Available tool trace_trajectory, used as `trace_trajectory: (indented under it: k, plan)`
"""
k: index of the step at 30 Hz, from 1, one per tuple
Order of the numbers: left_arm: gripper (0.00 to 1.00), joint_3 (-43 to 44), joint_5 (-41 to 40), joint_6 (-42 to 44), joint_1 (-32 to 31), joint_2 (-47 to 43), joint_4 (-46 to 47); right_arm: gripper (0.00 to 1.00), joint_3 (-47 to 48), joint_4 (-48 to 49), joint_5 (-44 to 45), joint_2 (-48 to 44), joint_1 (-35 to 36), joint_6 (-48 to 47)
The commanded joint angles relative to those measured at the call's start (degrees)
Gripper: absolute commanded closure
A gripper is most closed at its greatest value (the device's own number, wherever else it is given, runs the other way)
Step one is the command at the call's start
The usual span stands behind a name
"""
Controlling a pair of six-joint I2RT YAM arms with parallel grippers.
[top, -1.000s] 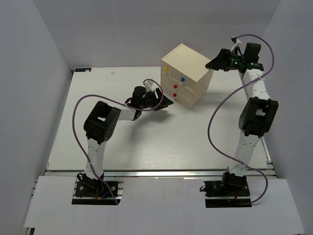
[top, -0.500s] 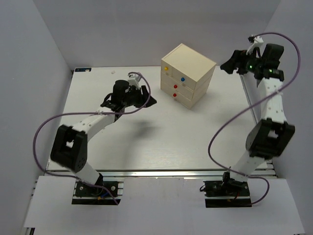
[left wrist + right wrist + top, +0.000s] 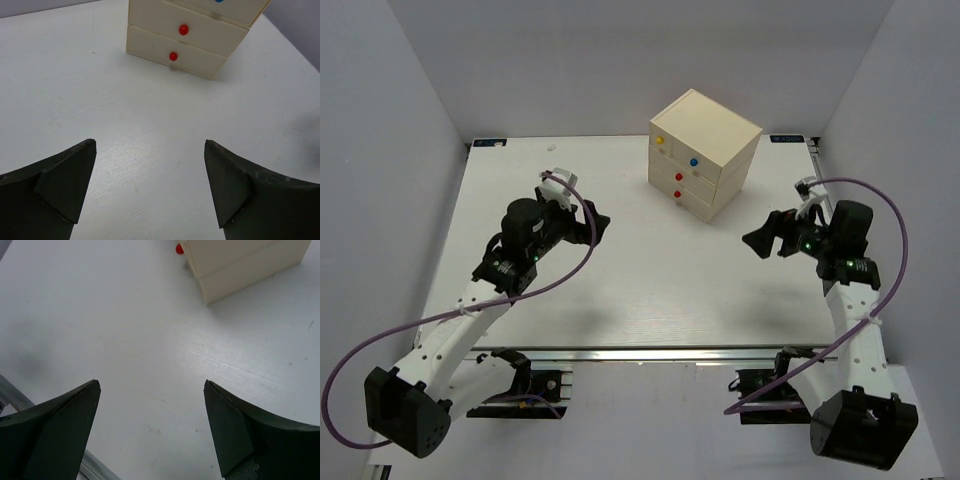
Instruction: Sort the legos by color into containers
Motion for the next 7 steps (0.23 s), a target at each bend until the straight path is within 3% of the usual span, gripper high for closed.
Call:
trace_trajectory:
  k: [1, 7]
  plan:
    - [0.02, -0.5, -2.9, 2.2, -0.1, 0.1, -1.2, 0.11, -5.0, 5.4, 1.8, -5.5, -0.3, 4.5]
    - [0.02, -0.5, -3.5, 3.1, -0.1, -1.1, -1.5, 0.11, -12.8, 12.6, 2.4, -9.7, -0.5, 5.9]
